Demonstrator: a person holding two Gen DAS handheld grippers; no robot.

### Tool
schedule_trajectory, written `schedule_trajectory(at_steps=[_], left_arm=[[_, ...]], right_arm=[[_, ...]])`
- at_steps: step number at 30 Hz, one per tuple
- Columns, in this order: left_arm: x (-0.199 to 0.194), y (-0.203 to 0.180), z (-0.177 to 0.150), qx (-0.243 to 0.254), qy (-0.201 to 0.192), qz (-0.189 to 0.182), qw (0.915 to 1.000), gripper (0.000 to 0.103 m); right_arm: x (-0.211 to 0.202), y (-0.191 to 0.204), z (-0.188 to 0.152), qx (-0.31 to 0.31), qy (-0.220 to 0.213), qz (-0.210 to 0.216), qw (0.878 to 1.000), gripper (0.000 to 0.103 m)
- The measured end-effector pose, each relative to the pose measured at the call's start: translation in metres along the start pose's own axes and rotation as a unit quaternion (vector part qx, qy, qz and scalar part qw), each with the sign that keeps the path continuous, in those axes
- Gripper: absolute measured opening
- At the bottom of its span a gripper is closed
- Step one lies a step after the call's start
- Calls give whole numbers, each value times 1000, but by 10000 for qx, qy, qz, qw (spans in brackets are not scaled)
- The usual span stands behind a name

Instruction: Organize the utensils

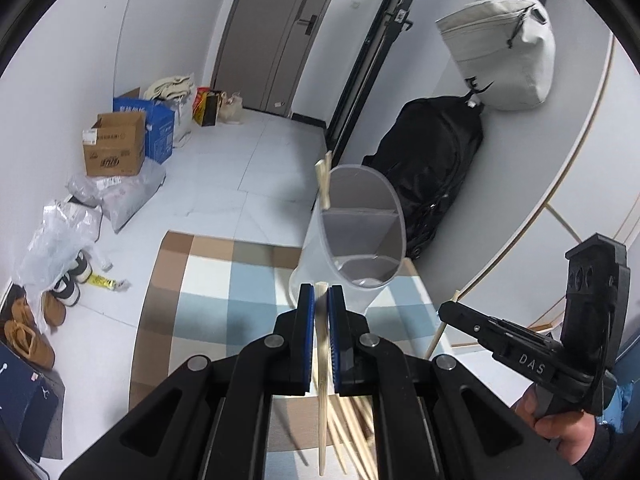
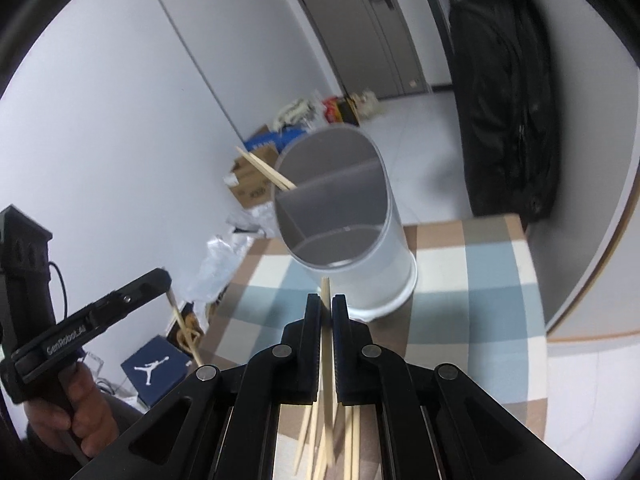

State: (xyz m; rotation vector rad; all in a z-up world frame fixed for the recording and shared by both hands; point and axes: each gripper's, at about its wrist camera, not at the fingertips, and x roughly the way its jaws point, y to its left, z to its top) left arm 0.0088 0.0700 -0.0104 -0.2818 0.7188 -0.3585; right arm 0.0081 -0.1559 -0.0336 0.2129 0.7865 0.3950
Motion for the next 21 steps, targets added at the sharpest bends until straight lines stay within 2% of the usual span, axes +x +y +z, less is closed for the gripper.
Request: schedule_trajectory(at_steps=[9,21], left_arm=[[-18,-26,27,173,-385,86,9991,3],[-20,-48,85,70,-887,252,9957,3]], right_arm=[[-18,9,15,-102,-579,241,9980,4],[-53,20,70,-314,-1149,412,9920,4]])
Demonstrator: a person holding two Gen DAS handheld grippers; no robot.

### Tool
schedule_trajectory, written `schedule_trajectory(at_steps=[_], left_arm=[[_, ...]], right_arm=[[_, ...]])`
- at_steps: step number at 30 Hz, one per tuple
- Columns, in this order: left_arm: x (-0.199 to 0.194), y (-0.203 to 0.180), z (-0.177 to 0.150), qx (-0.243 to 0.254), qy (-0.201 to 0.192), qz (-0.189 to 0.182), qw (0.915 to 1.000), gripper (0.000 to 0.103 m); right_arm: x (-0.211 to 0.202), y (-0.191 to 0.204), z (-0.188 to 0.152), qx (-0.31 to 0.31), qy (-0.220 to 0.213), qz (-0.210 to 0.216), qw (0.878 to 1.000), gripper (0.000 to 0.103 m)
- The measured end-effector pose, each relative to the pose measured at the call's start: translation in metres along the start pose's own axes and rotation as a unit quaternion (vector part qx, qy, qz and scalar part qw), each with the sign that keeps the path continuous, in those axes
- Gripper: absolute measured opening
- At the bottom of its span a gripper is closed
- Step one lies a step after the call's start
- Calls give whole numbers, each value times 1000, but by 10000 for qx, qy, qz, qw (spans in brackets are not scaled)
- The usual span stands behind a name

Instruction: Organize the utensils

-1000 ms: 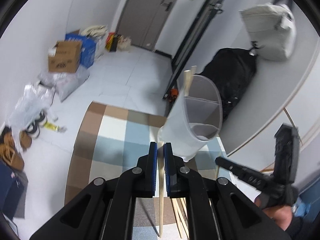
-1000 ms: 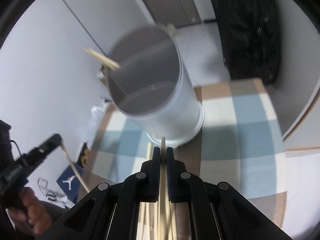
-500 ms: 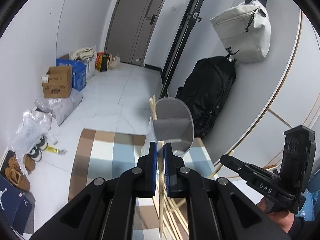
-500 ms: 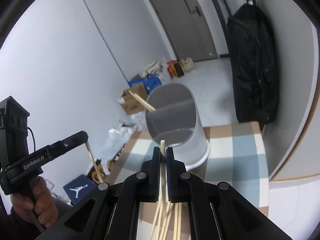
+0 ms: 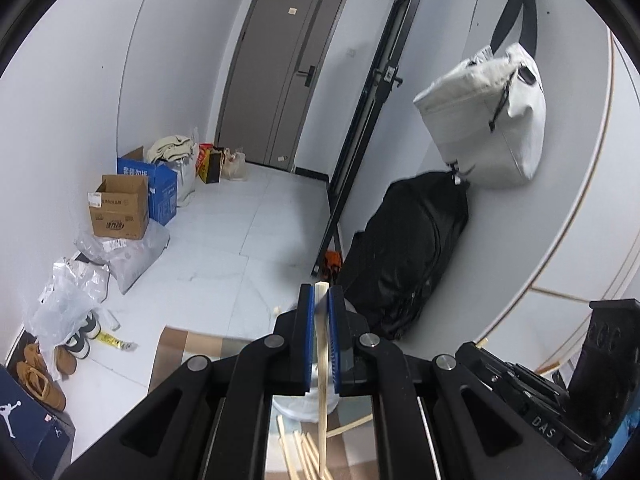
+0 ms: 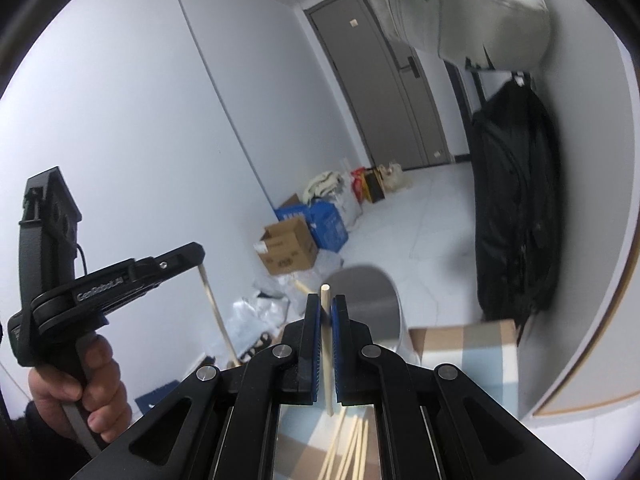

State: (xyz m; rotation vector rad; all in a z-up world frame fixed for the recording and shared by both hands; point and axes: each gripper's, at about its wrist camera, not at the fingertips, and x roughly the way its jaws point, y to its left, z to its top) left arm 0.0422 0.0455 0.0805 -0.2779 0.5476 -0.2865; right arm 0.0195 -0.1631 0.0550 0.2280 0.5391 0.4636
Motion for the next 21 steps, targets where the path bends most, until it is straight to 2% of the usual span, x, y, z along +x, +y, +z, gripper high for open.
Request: schedule_trajectory(at_steps=[11,21], left_arm=[[24,-14,43,200,-207,72,9996,3],[56,-7,63,137,-307,218,9992,3]], right_arm=[[19,-9,64,-162,-247,-43,9996,5],[50,-7,97,-468,-294,-118,9984,5]])
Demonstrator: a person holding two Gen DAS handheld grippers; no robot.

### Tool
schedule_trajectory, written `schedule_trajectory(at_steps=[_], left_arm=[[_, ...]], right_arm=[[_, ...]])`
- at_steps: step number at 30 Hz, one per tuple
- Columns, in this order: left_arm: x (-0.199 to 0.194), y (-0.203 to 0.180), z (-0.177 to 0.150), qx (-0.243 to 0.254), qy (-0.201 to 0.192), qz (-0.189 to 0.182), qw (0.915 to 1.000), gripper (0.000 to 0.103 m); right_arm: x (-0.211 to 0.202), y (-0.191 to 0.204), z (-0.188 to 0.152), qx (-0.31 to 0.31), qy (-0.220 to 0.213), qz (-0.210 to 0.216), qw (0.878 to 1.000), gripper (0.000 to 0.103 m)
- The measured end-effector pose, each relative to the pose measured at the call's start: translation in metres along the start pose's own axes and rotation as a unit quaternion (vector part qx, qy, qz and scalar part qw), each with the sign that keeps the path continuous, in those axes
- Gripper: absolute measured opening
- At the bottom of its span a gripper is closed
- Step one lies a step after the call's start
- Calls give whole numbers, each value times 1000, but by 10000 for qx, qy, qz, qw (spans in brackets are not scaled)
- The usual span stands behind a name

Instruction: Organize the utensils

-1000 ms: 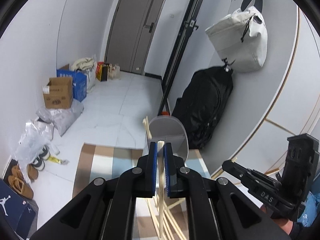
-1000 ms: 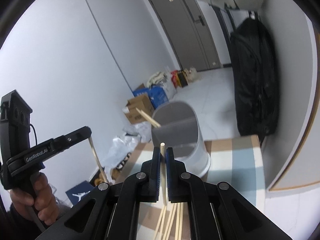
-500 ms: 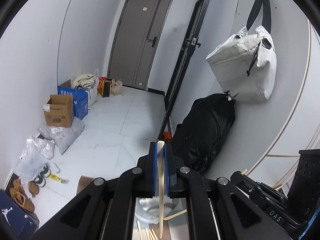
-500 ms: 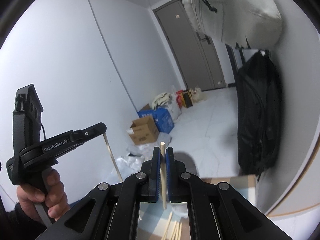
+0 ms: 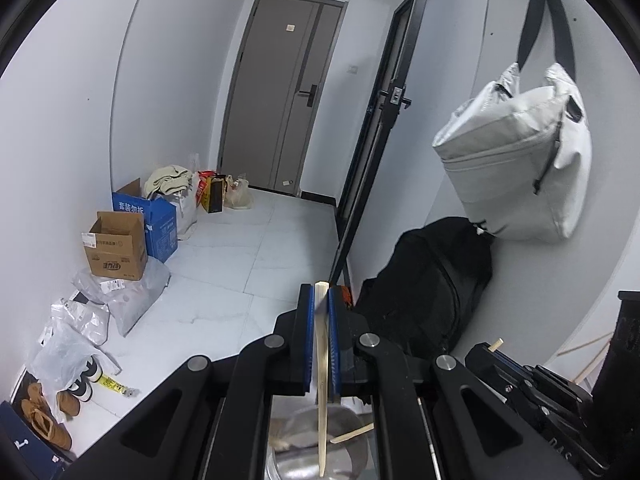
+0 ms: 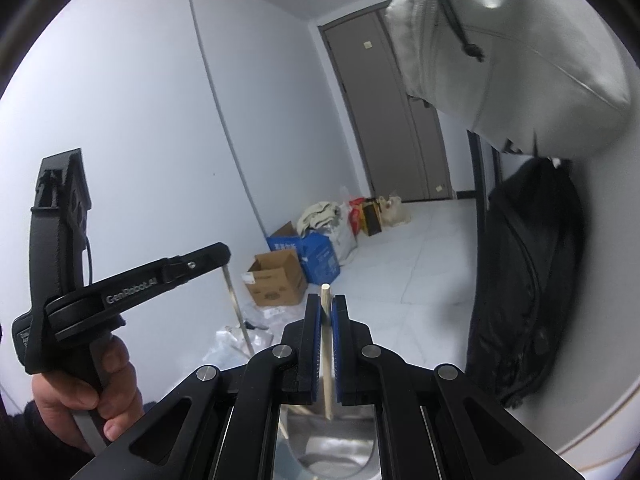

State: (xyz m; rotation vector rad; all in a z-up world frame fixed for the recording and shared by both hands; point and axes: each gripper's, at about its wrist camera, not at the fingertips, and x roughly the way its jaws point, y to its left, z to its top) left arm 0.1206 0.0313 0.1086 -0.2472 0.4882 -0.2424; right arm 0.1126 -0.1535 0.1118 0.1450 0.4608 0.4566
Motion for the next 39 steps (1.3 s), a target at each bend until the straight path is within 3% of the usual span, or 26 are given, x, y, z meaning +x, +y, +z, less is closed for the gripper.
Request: schedule_trajectory(at_steps=[12,20,32,39], left_arm=[[35,14,-6,-80,-225,123,9996,3],[44,12,-21,125,-411,173,9989,3],[51,12,-44,124,-286,-71,9995,3],[50,14,-50,257,-86,-235,9994,3]], right_arm=[[38,-2,-5,-98,327,53,9994,5],[50,-7,-13,-133,487,-17,9987,5],[70,2,-16,-635,764,-52,9950,5],[74,-5,-29,-490,935,59,9944,5]])
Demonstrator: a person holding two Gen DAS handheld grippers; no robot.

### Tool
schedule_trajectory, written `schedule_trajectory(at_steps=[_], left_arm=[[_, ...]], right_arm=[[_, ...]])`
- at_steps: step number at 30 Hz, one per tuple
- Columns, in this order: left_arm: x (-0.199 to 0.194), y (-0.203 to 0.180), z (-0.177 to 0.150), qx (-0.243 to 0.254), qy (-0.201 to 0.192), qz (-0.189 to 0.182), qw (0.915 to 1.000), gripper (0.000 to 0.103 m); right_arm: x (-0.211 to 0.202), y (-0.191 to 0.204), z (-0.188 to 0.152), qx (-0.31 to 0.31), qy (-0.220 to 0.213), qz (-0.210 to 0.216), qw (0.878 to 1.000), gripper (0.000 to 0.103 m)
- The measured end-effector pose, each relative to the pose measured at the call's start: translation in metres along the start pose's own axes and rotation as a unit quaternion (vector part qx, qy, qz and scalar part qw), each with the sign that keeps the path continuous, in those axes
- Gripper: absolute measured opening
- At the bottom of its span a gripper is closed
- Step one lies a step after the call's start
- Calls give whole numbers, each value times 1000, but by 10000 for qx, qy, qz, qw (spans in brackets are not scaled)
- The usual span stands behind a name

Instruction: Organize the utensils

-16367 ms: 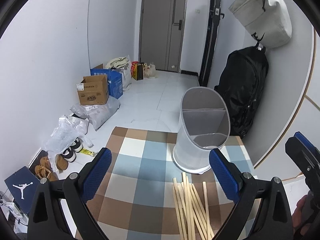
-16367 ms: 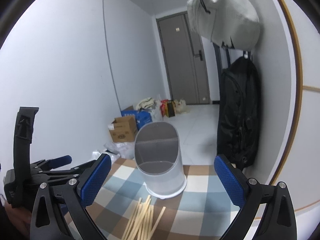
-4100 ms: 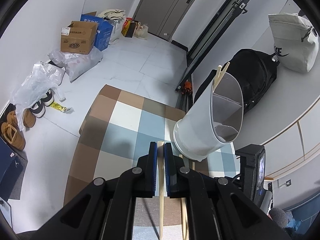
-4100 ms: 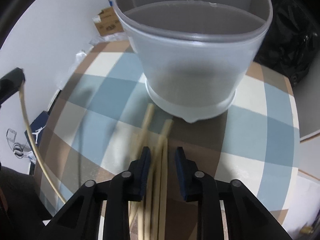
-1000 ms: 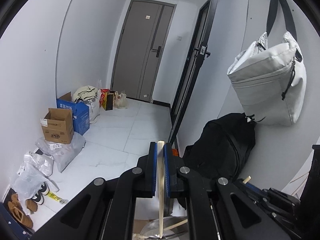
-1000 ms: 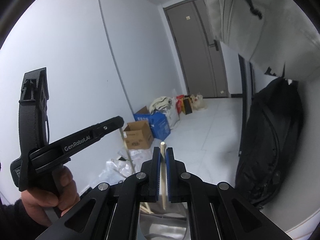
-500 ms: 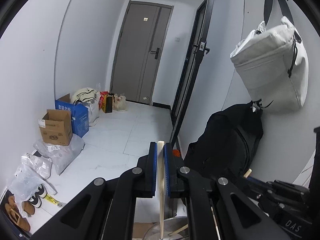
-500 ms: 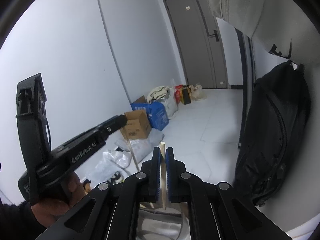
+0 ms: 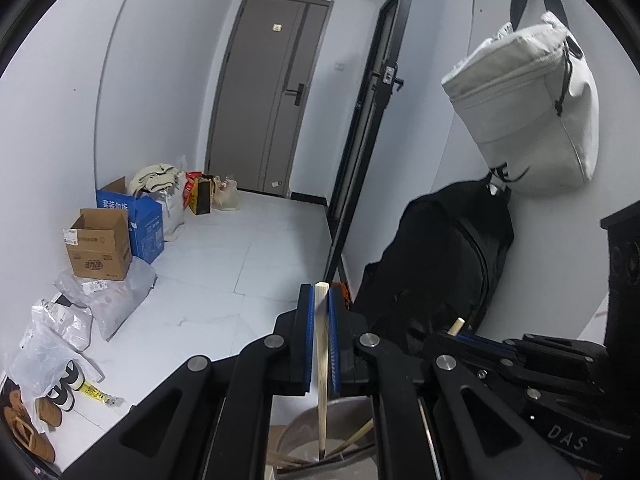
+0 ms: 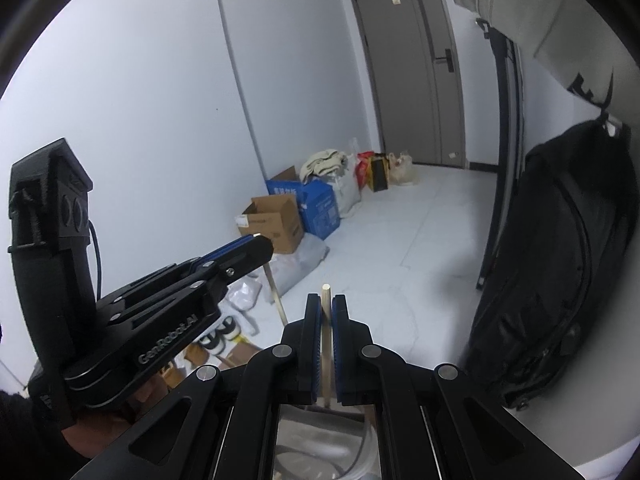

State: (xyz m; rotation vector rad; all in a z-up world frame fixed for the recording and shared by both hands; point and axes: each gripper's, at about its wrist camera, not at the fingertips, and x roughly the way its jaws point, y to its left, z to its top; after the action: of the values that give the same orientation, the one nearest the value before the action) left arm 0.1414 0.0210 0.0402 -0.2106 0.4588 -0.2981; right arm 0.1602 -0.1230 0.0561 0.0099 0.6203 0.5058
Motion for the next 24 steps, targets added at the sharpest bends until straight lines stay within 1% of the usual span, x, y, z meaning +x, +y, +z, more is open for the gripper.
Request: schedule_trajectory(at_steps=[4,6,7,8,10,11,12,14,15,17,18,19,20,21,22,23,24], left_arm=[[2,-1,-3,104,285,-259,9992,3],[4,-1,-5,142,533,-474,9973,3],[7,0,-4,94,743,-625,9952,3],[9,2,-4,31,888,-690,9937,4],[9,6,-5,-67,1032,-667,9924,7],[8,10,-4,-146,1078,-649,9919,11],[6,12,-4,-205,1103,-647,9916,14],[1,15,-3,-277,1124,-568,9916,30],[-3,15,-3,-283,1105,-531,9920,32],[-14,15,-1,-271,1004,-447,9936,36],[-20,15,-1,-264,960,-375,9943,38],[-25,16,0,-279,918,-317,9949,42],[-30,16,-1,-304,871,-254,9954,48],[-34,16,-2,-334,826,-195,9958,52],[-38,16,-3,-366,779,-149,9962,57],[-42,17,-3,-388,737,-133,9964,58],[-48,15,-4,-393,700,-95,9967,58]], right_arm=[[2,-6,-6,208,93,218,9995,6],[7,-8,-9,301,164,292,9990,7],[9,-10,-10,367,213,386,9984,8],[10,-11,-11,422,249,436,9978,8],[12,-16,-14,595,300,430,9969,13],[12,-17,-15,687,305,442,9962,22],[10,-20,-17,805,299,464,9952,31],[5,-24,-21,968,260,512,9937,38],[0,-25,-22,1008,217,474,9935,43],[-12,-27,-27,1079,129,375,9934,50],[-17,-29,-28,1124,86,350,9930,51],[-23,-30,-31,1178,35,321,9925,52],[-30,-31,-34,1244,-10,291,9918,56],[-35,-32,-37,1278,-28,274,9914,58],[-40,-33,-39,1314,-51,250,9910,59],[-46,-32,-42,1346,-76,216,9906,60],[-50,-33,-44,1361,-89,194,9905,64]])
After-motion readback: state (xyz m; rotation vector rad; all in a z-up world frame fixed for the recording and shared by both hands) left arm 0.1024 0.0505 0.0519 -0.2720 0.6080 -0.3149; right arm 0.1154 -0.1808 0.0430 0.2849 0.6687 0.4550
